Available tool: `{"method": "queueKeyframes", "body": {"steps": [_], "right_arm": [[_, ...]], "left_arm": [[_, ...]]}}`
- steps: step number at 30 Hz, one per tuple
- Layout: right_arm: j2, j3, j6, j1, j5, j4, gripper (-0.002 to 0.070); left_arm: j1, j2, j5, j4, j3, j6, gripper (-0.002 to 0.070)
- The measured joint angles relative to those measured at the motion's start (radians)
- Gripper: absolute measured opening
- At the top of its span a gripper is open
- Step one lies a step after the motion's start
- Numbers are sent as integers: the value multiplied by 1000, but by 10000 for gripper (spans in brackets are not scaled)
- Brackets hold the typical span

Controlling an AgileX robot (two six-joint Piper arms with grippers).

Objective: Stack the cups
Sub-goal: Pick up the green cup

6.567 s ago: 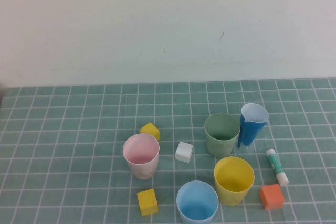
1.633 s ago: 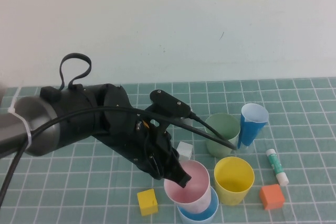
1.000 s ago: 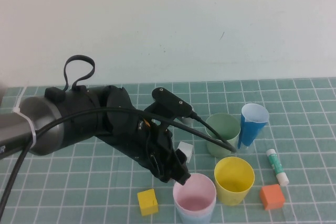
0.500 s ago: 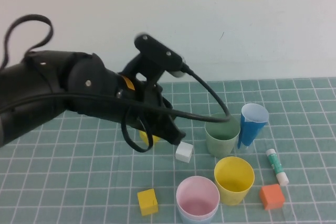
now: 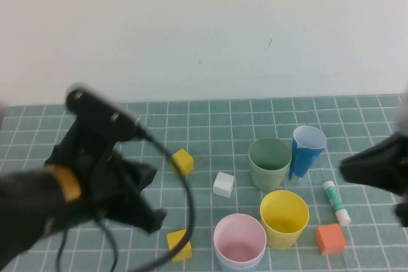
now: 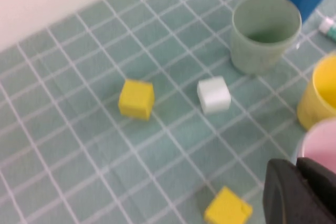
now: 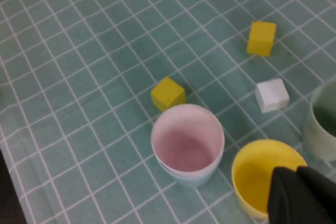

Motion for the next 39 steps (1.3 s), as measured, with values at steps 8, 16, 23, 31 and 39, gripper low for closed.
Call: {"method": "queueKeyframes", "body": {"steps": [8, 16, 23, 31, 39], "right_arm": [[295, -224, 31, 242, -77, -111, -3], [694, -732, 224, 245, 179, -427, -3], [958, -1085, 304, 246, 331, -641, 83], [1056, -1201, 315, 246, 366, -716, 445], [1101, -1206, 281, 246, 368, -708, 482]], "left_arm": [[0, -242, -59, 2, 281, -42, 1], [0, -401, -84, -11, 377, -68, 0], [0, -412, -117, 37, 378, -70, 0], [0, -412, -149, 63, 404, -72, -1], [0, -408, -162, 63, 409, -71, -1]]}}
